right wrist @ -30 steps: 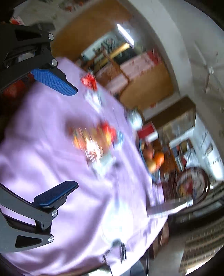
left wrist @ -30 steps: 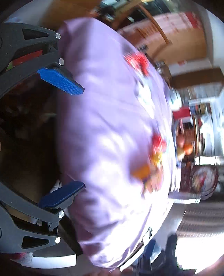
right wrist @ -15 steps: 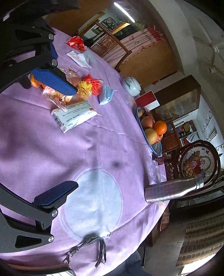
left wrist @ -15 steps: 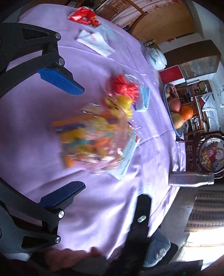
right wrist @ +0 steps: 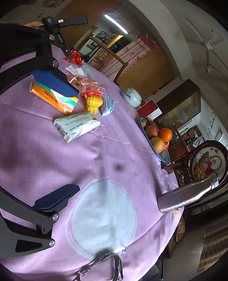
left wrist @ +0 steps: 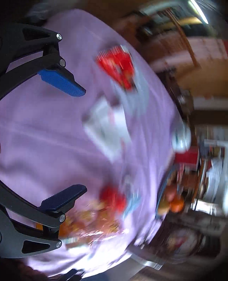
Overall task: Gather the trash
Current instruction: 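Grasp the striped snack bag with the left tool while the right tool grasps the white medicine box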
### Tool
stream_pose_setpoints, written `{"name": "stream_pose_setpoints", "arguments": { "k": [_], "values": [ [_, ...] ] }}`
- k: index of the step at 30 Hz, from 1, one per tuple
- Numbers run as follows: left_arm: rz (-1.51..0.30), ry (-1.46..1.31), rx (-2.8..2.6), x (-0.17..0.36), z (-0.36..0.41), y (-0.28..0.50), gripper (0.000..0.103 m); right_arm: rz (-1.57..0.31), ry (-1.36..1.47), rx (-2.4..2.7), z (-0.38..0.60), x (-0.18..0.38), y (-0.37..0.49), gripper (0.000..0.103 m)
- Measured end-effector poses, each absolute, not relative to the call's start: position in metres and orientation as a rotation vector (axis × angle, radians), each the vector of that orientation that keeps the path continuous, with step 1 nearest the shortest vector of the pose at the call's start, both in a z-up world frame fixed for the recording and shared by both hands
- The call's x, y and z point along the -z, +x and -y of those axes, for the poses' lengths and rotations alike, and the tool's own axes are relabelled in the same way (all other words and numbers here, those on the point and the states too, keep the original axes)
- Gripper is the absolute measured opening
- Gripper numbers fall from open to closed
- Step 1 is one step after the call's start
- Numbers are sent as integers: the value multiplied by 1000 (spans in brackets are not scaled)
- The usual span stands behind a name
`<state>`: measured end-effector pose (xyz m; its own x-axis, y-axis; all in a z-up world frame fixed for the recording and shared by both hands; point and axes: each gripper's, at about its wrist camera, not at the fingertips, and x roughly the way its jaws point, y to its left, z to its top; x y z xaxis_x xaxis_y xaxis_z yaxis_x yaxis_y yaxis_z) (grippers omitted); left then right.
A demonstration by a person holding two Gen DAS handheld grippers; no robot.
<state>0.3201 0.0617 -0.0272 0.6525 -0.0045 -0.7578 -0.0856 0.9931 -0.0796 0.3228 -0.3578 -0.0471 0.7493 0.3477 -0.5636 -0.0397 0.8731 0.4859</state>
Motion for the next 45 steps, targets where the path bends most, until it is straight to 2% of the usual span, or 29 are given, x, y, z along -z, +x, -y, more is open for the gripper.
{"name": "stream_pose_setpoints", "arguments": {
  "k": [3, 5, 13, 17, 22, 23, 24, 25, 27, 35, 40, 45],
  "values": [
    [-884, -192, 8, 28, -75, 308, 96, -701, 476, -224, 358, 48, 323, 97],
    [-895, -186, 80, 26, -56, 298, 96, -701, 482, -224, 359, 48, 323, 98],
    [-981, 42, 391, 47, 100, 284, 96, -702, 495, -221, 360, 49, 322, 98],
    [-1001, 117, 345, 63, 135, 304, 96, -702, 501, -226, 361, 49, 322, 98],
    [-1043, 58, 315, 75, 133, 330, 95, -704, 501, -231, 361, 49, 323, 98],
    [-1025, 74, 315, 74, 132, 327, 86, -705, 502, -231, 361, 50, 323, 98],
    [-1007, 91, 318, 73, 129, 326, 70, -707, 507, -232, 361, 50, 323, 98],
    [-986, 123, 328, 72, 127, 320, 64, -708, 511, -234, 362, 50, 323, 98],
    [-974, 139, 332, 72, 117, 313, 58, -711, 521, -235, 363, 51, 323, 98],
    [-916, 142, 272, 78, 48, 281, 58, -739, 550, -258, 364, 56, 328, 98],
    [-847, 151, 259, 80, 39, 274, 59, -797, 545, -287, 359, 61, 335, 98],
    [-852, 76, 284, 78, 29, 277, 59, -908, 380, -271, 328, 62, 357, 98]
  ]
}}
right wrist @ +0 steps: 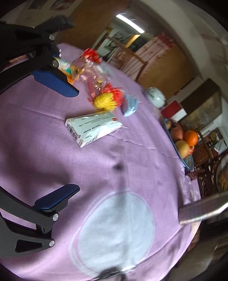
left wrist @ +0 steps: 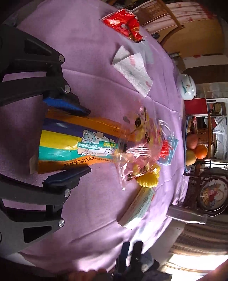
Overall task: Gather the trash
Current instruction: 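Grasp the striped snack bag with the left tool while the right tool grasps the white medicine box, then carry the snack bag and medicine box down to the red wastebasket and release both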
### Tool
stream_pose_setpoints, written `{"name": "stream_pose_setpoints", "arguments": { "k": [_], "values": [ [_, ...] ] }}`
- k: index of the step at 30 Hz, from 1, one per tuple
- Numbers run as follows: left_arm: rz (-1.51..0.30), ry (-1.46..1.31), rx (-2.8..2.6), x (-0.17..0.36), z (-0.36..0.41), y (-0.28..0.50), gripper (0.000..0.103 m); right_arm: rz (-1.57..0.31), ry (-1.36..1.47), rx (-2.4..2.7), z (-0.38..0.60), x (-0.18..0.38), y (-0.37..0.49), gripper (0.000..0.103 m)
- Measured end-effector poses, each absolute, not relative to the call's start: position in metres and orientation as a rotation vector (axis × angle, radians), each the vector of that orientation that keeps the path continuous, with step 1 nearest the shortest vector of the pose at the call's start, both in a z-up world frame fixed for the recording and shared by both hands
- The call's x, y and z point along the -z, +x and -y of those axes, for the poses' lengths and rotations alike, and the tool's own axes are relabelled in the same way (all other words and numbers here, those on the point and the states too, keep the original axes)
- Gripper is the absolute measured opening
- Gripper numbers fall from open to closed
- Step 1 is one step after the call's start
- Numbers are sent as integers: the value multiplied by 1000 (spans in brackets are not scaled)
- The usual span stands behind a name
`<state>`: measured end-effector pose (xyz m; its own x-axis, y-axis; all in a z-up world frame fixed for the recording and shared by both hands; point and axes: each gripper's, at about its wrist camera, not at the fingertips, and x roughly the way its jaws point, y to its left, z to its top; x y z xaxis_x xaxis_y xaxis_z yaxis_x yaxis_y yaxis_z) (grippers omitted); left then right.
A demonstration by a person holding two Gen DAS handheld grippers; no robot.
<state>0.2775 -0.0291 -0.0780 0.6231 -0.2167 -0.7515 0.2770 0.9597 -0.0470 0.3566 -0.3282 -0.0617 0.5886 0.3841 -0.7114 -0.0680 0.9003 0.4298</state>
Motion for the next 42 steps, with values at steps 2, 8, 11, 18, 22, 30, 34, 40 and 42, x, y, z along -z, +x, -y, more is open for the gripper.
{"name": "stream_pose_setpoints", "arguments": {
  "k": [2, 8, 11, 18, 22, 30, 34, 40, 42],
  "values": [
    [-853, 62, 292, 77, 26, 277, 59, -922, 261, -253, 306, 58, 368, 97],
    [-856, 86, 287, 78, 31, 276, 60, -950, 70, -264, 253, 60, 402, 87],
    [-861, 87, 297, 78, 32, 276, 63, -988, 60, -256, 248, 68, 410, 70],
    [-855, 63, 294, 78, 30, 276, 60, -960, 151, -284, 268, 58, 405, 45],
    [-824, -16, 324, 77, 22, 261, 55, -949, 161, -313, 268, 58, 399, 46],
    [-718, -60, 347, 52, 11, 207, 54, -931, 201, -301, 280, 60, 393, 46],
    [-714, -70, 321, 45, 0, 200, 54, -888, 240, -330, 285, 53, 383, 46],
    [-783, -144, 303, 57, -13, 209, 54, -858, 295, -373, 287, 52, 374, 46],
    [-771, -174, 308, 53, -20, 206, 54, -865, 292, -364, 286, 54, 373, 45]
  ]
}}
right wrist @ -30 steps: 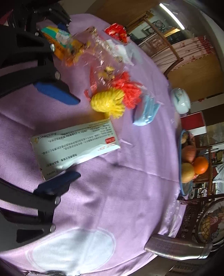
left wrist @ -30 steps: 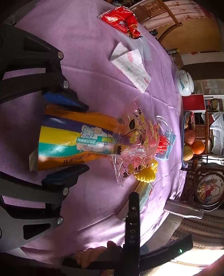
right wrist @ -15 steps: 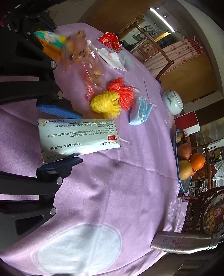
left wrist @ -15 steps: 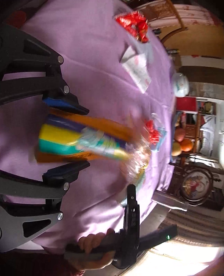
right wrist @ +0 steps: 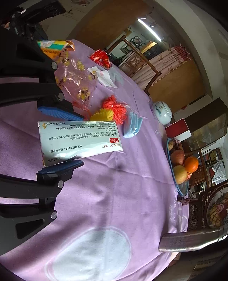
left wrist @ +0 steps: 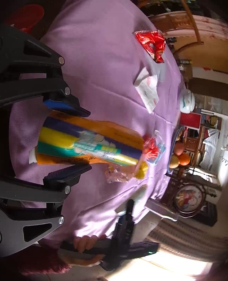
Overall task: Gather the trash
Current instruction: 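Carry the snack bag and medicine box down to the red wastebasket and release both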
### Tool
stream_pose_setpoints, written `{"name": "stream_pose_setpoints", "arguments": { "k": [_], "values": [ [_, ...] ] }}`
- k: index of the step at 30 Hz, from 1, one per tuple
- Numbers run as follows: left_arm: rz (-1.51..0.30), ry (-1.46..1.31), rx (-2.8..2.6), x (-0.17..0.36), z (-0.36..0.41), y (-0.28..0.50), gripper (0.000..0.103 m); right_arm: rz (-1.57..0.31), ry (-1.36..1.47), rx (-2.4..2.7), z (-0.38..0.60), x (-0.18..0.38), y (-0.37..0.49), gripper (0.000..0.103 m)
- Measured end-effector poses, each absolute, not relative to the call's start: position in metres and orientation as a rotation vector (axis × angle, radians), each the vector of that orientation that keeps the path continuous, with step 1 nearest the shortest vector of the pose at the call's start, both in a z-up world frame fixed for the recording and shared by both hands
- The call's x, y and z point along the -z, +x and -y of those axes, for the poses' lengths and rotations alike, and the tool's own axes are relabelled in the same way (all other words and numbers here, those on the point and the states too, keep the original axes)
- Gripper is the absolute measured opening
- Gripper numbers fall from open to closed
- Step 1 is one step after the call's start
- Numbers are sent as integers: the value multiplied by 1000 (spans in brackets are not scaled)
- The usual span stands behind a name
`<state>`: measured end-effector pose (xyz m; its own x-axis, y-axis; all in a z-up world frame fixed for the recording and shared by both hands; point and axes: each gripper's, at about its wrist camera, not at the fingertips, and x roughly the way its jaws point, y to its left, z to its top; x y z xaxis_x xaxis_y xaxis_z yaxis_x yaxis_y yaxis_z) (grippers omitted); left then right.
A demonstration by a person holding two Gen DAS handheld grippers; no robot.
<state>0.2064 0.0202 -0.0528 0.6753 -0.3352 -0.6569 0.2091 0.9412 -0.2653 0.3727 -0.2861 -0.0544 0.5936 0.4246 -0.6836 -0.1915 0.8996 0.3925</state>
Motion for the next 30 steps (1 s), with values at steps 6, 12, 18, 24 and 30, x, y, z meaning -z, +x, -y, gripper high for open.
{"name": "stream_pose_setpoints", "arguments": {
  "k": [6, 12, 18, 24, 30],
  "values": [
    [-708, -192, 258, 27, -45, 207, 54, -835, 330, -375, 291, 52, 366, 45],
    [-698, -220, 232, 18, -64, 202, 54, -776, 369, -430, 293, 45, 348, 45],
    [-671, -216, 206, 11, -81, 179, 54, -721, 415, -480, 289, 29, 309, 45],
    [-642, -243, 182, 5, -108, 151, 54, -671, 416, -548, 264, 6, 269, 45],
    [-613, -253, 120, 2, -143, 113, 54, -642, 390, -660, 218, -16, 229, 45]
  ]
}}
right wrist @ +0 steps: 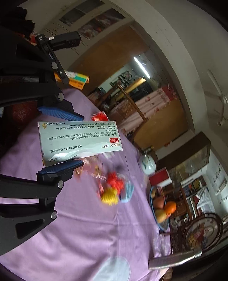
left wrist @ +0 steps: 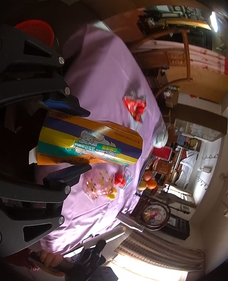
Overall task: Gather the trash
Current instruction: 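Carry the snack bag and medicine box down to the red wastebasket and release both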
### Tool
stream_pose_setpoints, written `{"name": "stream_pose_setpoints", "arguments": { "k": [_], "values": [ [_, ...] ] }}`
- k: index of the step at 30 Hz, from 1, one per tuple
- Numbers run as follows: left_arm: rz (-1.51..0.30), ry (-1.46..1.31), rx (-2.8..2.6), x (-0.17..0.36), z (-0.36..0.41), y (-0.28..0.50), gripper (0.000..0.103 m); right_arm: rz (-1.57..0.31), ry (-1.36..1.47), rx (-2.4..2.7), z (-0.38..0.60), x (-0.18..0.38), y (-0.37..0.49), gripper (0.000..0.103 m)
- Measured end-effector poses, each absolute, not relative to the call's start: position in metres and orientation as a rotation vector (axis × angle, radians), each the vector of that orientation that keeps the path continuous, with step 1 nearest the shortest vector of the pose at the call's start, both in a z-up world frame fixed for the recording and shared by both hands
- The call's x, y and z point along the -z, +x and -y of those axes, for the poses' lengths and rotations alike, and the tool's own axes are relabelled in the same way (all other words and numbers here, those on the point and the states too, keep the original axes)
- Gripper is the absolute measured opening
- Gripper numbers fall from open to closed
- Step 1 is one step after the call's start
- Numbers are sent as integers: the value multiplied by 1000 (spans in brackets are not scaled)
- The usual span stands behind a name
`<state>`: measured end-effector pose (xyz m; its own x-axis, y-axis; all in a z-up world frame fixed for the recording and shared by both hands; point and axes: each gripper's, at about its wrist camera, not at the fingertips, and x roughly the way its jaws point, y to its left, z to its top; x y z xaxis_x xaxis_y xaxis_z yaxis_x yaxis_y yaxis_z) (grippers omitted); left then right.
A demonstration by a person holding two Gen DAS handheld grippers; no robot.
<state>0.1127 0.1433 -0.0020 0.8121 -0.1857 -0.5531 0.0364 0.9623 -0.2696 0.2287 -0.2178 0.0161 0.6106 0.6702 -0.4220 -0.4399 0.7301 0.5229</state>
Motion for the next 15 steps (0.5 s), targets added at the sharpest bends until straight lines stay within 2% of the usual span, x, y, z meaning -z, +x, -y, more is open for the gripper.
{"name": "stream_pose_setpoints", "arguments": {
  "k": [9, 15],
  "values": [
    [-607, -307, -23, 16, -225, 49, 55, -634, 305, -849, 127, -39, 180, 45],
    [-665, -361, -124, 57, -284, 14, 56, -682, 252, -945, 62, -37, 164, 45]
  ]
}}
